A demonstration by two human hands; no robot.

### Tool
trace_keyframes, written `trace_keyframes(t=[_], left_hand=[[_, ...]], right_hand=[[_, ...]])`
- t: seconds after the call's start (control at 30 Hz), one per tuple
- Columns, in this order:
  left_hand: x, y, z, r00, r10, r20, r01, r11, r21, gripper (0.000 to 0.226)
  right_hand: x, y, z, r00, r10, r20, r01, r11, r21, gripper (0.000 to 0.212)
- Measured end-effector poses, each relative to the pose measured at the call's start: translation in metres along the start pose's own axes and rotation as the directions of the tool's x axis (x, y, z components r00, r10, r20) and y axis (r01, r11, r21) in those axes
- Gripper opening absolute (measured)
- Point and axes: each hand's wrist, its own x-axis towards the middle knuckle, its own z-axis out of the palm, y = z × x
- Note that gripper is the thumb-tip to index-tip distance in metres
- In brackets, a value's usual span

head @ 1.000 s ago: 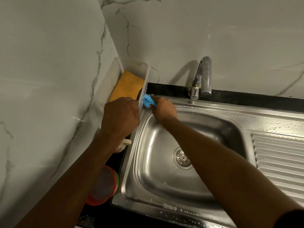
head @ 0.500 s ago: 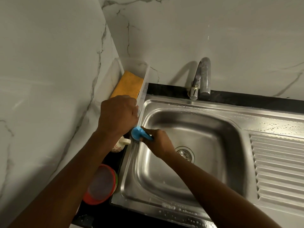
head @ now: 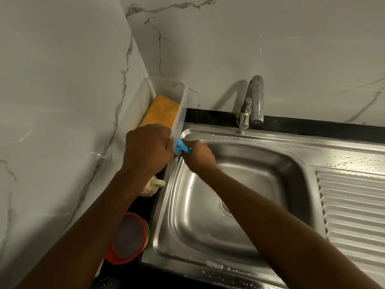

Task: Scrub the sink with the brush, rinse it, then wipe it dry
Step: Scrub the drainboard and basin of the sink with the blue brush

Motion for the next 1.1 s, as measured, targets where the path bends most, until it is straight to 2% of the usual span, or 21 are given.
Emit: trace_keyframes(t=[0.1, 0.17, 0.23, 0.37, 0.5, 0.7, 0.83, 0.9, 1.1], left_hand=[[0.0, 0.002, -0.003, 1.0, -0.007, -0.01, 0.007, 1.0, 0.011, 0.035], [0.0, 0.003, -0.005, 1.0, -0.007, -0.003, 0.007, 1.0, -0.004, 0.039], [0.001, 0.004, -0.006, 1.0, -0.007, 0.006, 0.007, 1.0, -0.026, 0.039], [-0.001, -0.001, -0.004, 1.0, -0.014, 0.007, 0.014, 1.0, -0.022, 0.035], [-0.001, -0.003, 0.0, 1.0, -0.012, -0.016, 0.011, 0.999, -0.039, 0.036], [0.001, 0.002, 0.007, 1.0, -0.008, 0.019, 0.01, 0.996, -0.086, 0.048], [-0.001, 0.002, 0.015, 0.998, -0.028, 0.055, 0.033, 0.996, -0.082, 0.043], [-0.001, 0.002, 0.019, 0.997, -0.038, 0.069, 0.044, 0.995, -0.092, 0.039], [0.005, 0.006, 0.019, 0.996, -0.002, 0.084, 0.008, 0.998, -0.068, 0.033]], right_hand=[[-0.048, 0.006, 0.003, 0.979, -0.164, 0.122, 0.186, 0.962, -0.201, 0.05], [-0.054, 0.007, 0.002, 0.963, -0.228, 0.144, 0.259, 0.928, -0.269, 0.053], [-0.036, 0.002, -0.004, 0.969, -0.223, 0.107, 0.246, 0.924, -0.293, 0.05], [0.028, -0.007, -0.022, 0.989, -0.132, -0.069, 0.111, 0.964, -0.24, 0.039], [0.054, -0.012, -0.028, 0.984, -0.144, -0.103, 0.1, 0.933, -0.346, 0.05], [0.022, 0.034, -0.047, 0.976, -0.139, -0.168, 0.076, 0.938, -0.337, 0.052], [0.013, 0.059, -0.068, 0.973, -0.034, -0.23, -0.048, 0.939, -0.34, 0.054], [0.01, 0.054, -0.062, 0.963, 0.025, -0.269, -0.1, 0.958, -0.268, 0.053], [-0.006, 0.013, 0.004, 0.989, -0.015, -0.144, 0.008, 0.999, -0.051, 0.051]])
